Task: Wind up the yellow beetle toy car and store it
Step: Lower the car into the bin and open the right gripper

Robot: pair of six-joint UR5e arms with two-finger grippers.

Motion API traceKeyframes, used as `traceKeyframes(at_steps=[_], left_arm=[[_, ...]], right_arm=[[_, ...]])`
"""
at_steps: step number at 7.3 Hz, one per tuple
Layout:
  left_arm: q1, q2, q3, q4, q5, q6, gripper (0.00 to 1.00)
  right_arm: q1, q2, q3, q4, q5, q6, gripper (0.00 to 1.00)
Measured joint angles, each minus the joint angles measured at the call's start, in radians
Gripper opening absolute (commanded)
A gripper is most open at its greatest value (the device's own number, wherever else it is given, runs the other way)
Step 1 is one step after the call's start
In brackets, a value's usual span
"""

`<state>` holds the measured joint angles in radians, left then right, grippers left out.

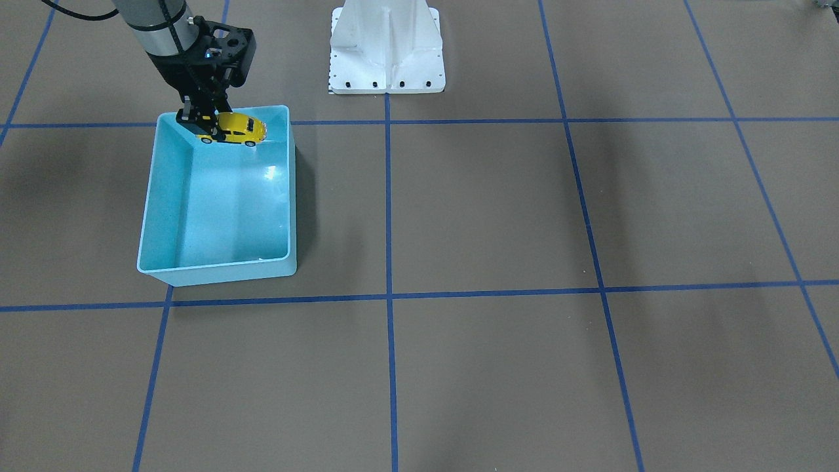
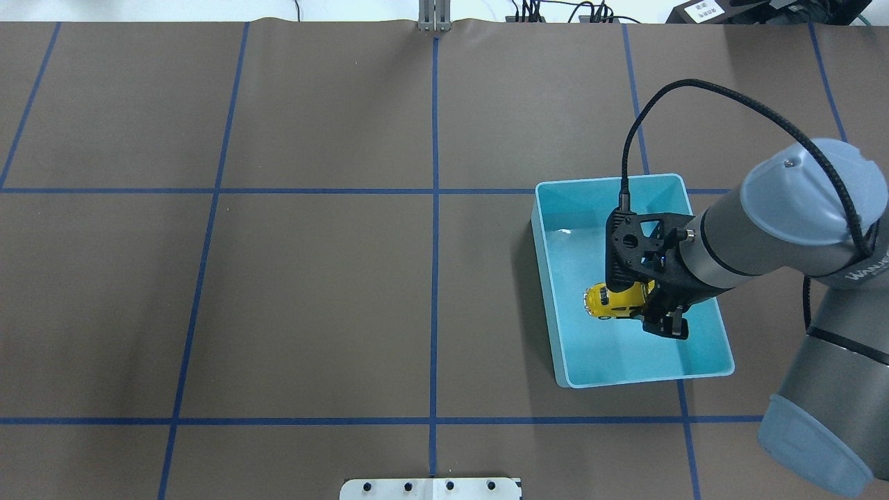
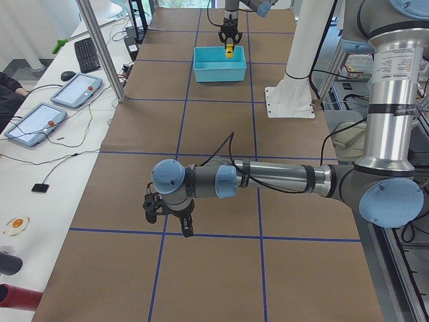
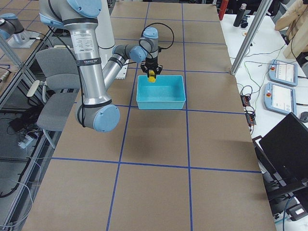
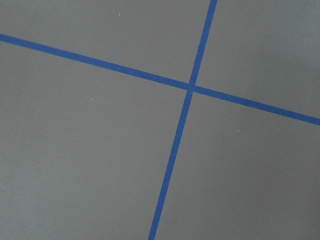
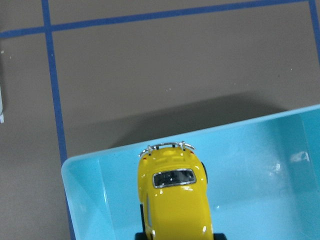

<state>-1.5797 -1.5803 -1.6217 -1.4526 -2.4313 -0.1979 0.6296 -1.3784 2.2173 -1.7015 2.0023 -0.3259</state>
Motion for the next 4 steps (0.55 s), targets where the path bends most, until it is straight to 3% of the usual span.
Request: traceKeyframes(at_steps=[4], left_arm=[[0.002,-0.028,0.033,-0.001,0.000,0.000,1.00]], right_arm=[[0.012,-0.055,-0.212,0.281,0.044,-0.026,0.00]])
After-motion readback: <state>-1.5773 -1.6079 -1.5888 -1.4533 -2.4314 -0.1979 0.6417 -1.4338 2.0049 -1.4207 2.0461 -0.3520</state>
